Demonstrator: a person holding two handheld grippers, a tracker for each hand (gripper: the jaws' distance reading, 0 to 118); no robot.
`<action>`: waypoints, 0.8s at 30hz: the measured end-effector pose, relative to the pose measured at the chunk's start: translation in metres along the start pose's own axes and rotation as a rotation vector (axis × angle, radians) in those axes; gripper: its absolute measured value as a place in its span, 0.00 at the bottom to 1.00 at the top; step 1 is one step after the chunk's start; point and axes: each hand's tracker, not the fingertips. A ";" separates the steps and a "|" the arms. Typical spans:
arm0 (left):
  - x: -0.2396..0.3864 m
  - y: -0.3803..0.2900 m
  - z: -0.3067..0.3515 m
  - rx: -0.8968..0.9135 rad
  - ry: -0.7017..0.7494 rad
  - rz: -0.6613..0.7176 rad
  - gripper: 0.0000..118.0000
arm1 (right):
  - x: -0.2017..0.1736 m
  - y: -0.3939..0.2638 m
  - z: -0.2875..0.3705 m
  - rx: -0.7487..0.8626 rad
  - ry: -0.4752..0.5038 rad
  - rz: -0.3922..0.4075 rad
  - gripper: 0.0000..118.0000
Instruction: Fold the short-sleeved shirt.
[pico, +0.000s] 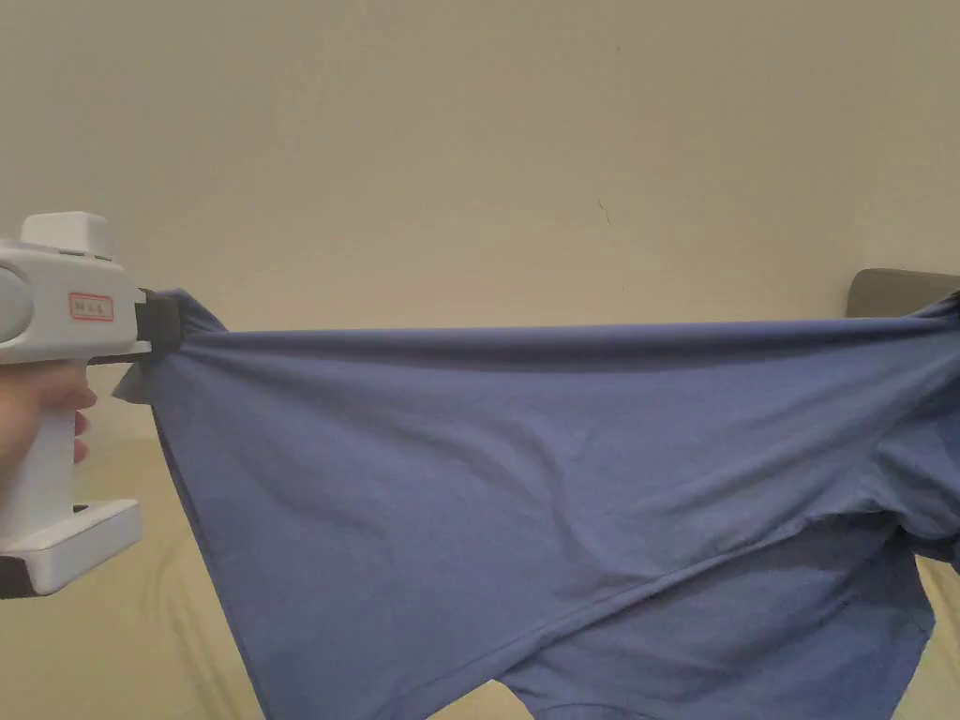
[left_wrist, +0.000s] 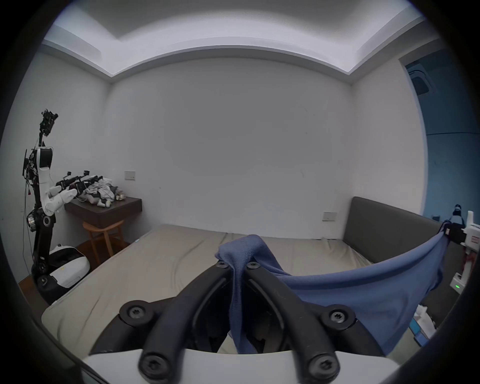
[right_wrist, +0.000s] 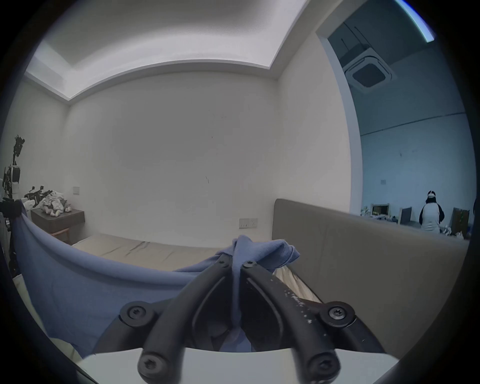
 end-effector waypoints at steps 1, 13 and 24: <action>0.000 0.006 -0.012 -0.001 0.017 -0.008 0.03 | -0.004 0.007 -0.012 0.006 -0.005 0.008 0.04; 0.001 0.035 -0.155 0.073 0.173 -0.041 0.03 | -0.070 0.046 -0.166 0.089 -0.040 0.104 0.04; 0.012 -0.109 -0.248 -0.036 0.214 -0.079 0.03 | -0.100 -0.091 -0.253 0.022 -0.106 0.140 0.04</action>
